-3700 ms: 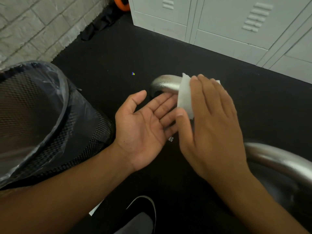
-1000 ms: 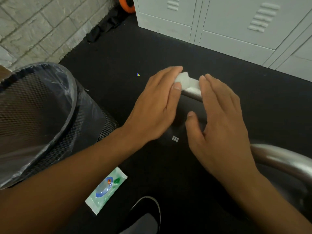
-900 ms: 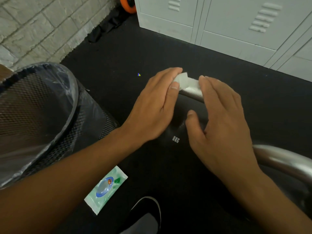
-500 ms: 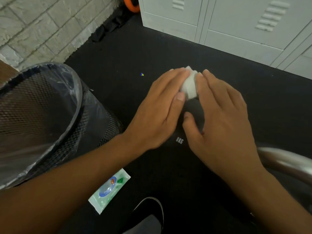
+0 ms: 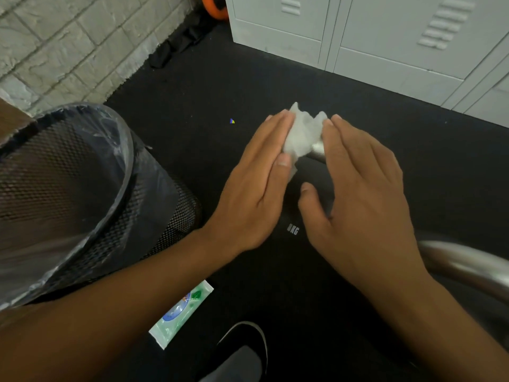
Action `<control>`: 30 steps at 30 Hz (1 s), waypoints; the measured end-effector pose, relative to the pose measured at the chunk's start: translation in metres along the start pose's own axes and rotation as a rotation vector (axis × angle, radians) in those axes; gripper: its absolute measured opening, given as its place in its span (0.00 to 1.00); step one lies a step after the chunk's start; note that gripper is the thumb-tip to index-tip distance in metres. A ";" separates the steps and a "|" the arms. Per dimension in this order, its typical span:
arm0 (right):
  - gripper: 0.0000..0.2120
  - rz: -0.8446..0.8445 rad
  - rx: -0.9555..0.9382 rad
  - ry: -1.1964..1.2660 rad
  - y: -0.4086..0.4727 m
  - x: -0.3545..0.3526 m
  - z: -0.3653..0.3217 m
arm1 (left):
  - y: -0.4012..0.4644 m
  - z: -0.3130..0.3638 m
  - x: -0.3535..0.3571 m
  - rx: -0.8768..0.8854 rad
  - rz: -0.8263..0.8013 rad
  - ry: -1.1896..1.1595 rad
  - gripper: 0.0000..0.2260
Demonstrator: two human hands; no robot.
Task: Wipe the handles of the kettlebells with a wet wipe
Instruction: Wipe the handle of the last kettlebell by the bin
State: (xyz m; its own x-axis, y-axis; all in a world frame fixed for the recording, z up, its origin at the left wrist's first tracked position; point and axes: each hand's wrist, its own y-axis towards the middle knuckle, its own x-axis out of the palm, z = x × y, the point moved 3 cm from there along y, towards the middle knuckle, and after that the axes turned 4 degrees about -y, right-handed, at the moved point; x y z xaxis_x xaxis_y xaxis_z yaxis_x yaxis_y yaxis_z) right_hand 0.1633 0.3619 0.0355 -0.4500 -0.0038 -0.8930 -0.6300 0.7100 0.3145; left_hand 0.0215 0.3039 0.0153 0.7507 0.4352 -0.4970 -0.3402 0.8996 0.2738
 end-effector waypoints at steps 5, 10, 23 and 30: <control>0.35 -0.032 -0.024 -0.024 0.001 -0.001 -0.004 | 0.011 -0.013 -0.003 -0.124 -0.017 -0.077 0.22; 0.35 -0.055 -0.070 -0.079 0.002 0.000 -0.006 | -0.006 -0.015 0.002 -0.085 0.027 -0.125 0.25; 0.27 0.073 -0.093 0.042 0.007 0.007 -0.009 | 0.009 -0.021 -0.002 -0.158 0.030 -0.201 0.23; 0.27 0.073 -0.095 -0.009 0.006 0.008 -0.010 | 0.006 -0.010 0.002 -0.117 0.082 -0.207 0.20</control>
State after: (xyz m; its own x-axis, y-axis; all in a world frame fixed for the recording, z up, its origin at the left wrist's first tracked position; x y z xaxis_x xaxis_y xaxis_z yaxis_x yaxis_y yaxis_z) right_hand 0.1494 0.3588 0.0332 -0.4913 0.0518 -0.8694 -0.6531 0.6386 0.4071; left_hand 0.0155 0.3110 0.0078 0.8137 0.5009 -0.2950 -0.4589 0.8650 0.2030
